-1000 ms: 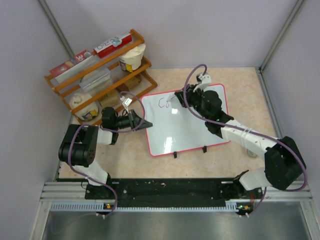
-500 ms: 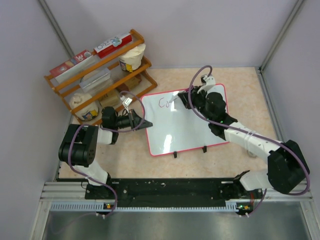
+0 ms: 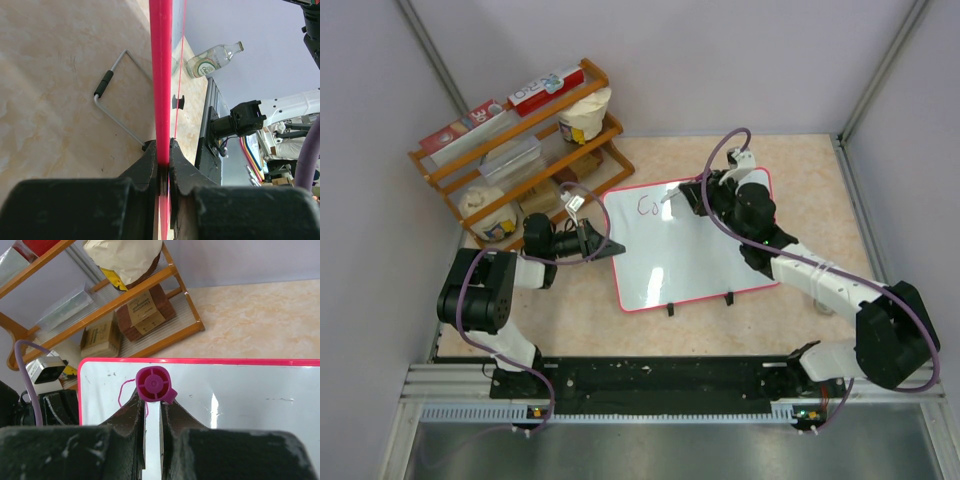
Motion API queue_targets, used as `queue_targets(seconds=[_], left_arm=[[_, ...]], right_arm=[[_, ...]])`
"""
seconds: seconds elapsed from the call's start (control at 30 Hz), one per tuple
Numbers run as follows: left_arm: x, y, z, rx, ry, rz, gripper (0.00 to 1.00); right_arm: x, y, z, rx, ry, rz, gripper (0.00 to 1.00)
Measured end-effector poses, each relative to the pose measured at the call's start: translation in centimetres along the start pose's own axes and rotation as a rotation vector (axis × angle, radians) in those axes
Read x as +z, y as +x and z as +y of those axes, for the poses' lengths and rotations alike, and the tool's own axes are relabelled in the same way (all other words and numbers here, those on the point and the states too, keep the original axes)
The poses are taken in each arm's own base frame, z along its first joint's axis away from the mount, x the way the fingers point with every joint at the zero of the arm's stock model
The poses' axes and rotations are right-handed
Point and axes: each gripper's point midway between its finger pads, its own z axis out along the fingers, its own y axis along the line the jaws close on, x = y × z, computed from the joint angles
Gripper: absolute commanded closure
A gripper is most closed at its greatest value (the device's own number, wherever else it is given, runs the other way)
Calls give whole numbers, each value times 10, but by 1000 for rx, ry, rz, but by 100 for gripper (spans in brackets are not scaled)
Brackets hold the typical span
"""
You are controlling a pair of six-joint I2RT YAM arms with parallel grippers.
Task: Write a sentence on the whiteboard
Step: Write with the whiteboard marker on the whiteboard.
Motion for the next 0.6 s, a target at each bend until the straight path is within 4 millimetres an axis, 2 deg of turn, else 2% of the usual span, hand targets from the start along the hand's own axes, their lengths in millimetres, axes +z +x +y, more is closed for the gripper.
queue_targets(seconds=[0.3, 0.6], left_arm=[[0, 0, 0, 1, 1, 1, 100], [0, 0, 0, -4, -2, 1, 100]], right_arm=[[0, 2, -1, 1, 2, 4, 100], [-4, 14, -3, 23, -13, 33, 100]])
